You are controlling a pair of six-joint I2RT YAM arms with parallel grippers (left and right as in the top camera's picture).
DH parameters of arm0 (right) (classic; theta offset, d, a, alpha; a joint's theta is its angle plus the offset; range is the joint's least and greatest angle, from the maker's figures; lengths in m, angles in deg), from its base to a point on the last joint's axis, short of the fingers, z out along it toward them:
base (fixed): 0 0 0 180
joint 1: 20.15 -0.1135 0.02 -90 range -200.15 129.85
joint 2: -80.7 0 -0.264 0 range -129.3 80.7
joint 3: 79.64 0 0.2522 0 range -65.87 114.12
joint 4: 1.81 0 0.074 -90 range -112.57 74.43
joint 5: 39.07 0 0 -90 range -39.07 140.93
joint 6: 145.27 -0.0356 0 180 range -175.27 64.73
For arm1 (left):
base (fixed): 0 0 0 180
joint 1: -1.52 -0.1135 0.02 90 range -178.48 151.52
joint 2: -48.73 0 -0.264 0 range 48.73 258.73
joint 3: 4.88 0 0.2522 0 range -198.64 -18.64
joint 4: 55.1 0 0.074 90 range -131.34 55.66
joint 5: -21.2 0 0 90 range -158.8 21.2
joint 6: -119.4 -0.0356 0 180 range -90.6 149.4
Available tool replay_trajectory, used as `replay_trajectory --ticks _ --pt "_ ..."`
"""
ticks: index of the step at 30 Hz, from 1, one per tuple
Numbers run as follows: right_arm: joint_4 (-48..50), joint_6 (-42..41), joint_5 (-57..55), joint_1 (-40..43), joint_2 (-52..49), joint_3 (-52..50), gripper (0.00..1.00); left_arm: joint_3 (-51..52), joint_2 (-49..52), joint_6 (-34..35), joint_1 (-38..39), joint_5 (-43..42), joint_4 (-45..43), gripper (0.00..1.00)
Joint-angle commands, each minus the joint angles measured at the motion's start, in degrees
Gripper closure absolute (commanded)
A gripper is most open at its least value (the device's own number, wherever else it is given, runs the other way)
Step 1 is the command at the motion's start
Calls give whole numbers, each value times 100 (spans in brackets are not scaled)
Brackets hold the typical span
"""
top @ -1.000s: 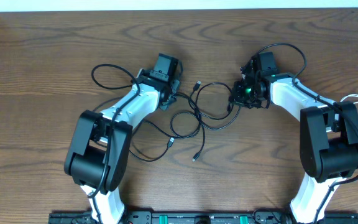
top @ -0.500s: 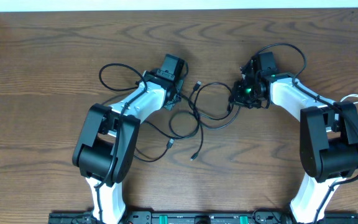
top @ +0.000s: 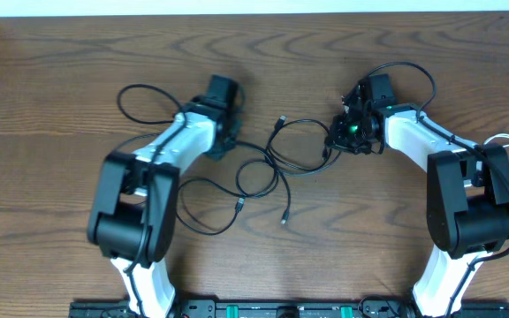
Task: Untangle cables
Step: 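Pull the black cable with the left gripper out to the left edge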
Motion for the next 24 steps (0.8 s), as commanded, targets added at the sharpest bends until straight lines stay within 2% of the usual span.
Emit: replay_trajectory --ticks 1,7,24 --pt "-68 -63 -203 55 -229 -85 99 87 -501 -1043 -474 140 354 92" --pt "-66 -66 -245 48 -229 -85 99 90 -601 -1532 -1248 190 789 92" --pt "-63 -66 -267 39 -229 -85 99 162 -586 -1587 -3047 1040 1373 92"
